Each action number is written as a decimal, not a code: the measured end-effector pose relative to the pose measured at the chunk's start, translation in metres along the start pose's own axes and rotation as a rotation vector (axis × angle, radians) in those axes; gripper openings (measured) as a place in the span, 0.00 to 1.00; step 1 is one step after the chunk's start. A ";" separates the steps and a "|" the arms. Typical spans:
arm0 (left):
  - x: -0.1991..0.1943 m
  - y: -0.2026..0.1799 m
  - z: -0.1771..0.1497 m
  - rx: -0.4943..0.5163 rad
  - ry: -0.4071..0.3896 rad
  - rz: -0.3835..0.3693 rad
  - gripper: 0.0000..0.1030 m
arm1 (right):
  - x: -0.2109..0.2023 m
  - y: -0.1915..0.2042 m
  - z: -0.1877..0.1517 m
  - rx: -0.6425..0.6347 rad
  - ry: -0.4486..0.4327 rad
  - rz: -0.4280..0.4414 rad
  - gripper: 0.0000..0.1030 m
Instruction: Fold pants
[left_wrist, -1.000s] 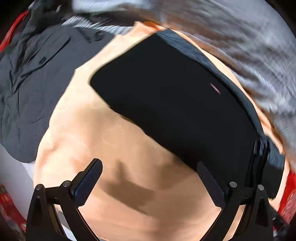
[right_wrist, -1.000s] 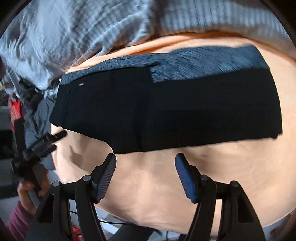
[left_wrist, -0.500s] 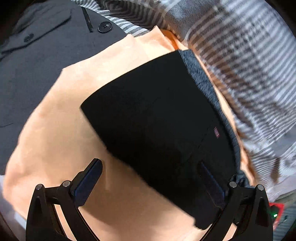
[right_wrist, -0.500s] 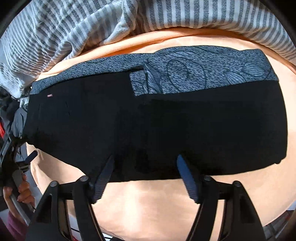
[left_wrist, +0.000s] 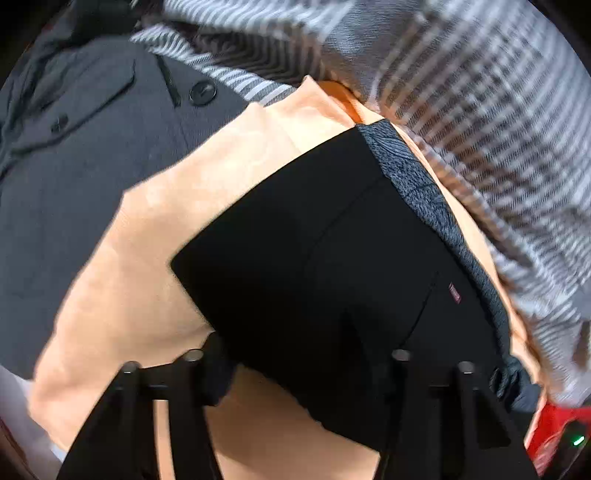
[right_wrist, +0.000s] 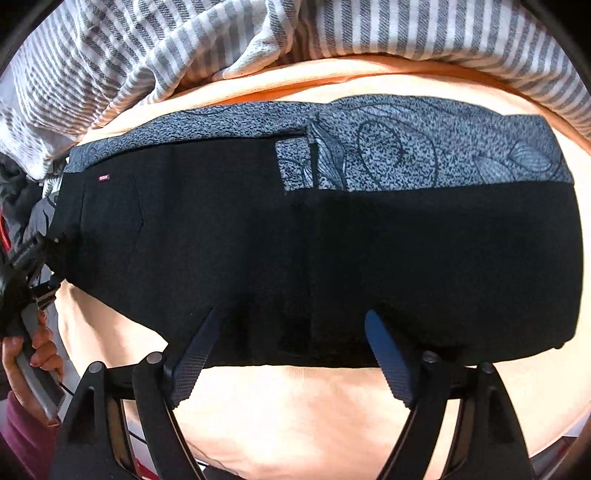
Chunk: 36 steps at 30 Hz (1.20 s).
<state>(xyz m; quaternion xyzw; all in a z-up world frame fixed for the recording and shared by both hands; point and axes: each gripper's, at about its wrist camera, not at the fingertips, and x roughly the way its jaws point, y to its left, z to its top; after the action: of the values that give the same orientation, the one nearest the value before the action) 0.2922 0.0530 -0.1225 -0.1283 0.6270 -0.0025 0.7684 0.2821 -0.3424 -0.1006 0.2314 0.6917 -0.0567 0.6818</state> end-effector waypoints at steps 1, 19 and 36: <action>-0.005 -0.005 -0.001 0.039 -0.030 0.016 0.37 | -0.006 0.003 0.002 -0.004 -0.007 -0.019 0.74; -0.043 -0.056 -0.025 0.394 -0.221 0.127 0.28 | -0.015 0.238 0.125 -0.359 0.258 0.295 0.78; -0.043 -0.050 -0.026 0.416 -0.220 0.074 0.28 | 0.088 0.348 0.117 -0.627 0.567 0.083 0.51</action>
<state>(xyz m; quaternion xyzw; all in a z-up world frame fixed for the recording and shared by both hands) 0.2655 0.0070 -0.0756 0.0562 0.5297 -0.0895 0.8416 0.5306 -0.0583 -0.1104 0.0470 0.8255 0.2500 0.5038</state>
